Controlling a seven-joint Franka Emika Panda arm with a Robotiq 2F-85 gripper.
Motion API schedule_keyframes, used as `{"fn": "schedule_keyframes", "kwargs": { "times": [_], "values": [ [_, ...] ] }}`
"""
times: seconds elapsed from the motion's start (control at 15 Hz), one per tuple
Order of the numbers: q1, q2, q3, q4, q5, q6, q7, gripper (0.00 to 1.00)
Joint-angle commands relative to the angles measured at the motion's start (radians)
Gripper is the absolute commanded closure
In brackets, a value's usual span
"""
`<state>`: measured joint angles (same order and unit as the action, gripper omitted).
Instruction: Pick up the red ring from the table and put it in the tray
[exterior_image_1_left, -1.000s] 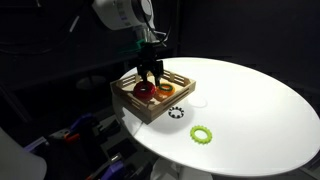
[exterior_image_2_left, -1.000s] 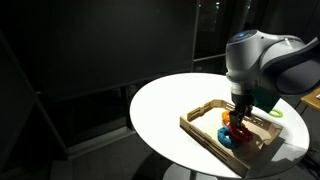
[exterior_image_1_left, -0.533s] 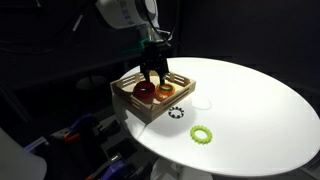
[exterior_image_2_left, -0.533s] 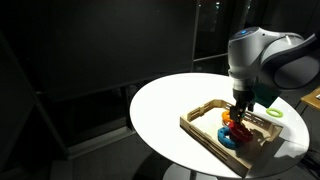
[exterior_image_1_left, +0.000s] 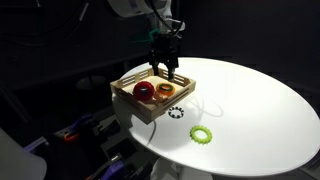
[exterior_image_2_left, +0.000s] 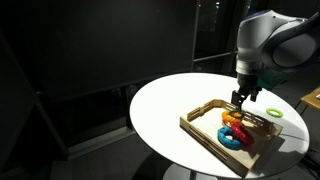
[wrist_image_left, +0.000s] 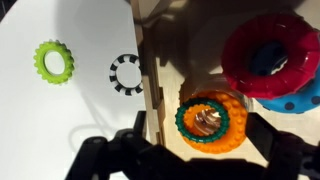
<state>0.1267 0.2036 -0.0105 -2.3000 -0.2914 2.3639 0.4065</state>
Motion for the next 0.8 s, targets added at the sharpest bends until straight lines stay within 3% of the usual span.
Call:
{"fn": "schedule_keyframes", "kwargs": {
  "times": [0.0, 0.33, 0.73],
  "values": [
    [-0.042, -0.053, 0.019, -0.011, 0.134, 0.004, -0.123, 0.00],
    [-0.068, -0.107, 0.023, -0.006, 0.278, -0.036, -0.263, 0.00],
    [-0.089, -0.170, 0.013, 0.009, 0.336, -0.138, -0.338, 0.00]
  ]
}}
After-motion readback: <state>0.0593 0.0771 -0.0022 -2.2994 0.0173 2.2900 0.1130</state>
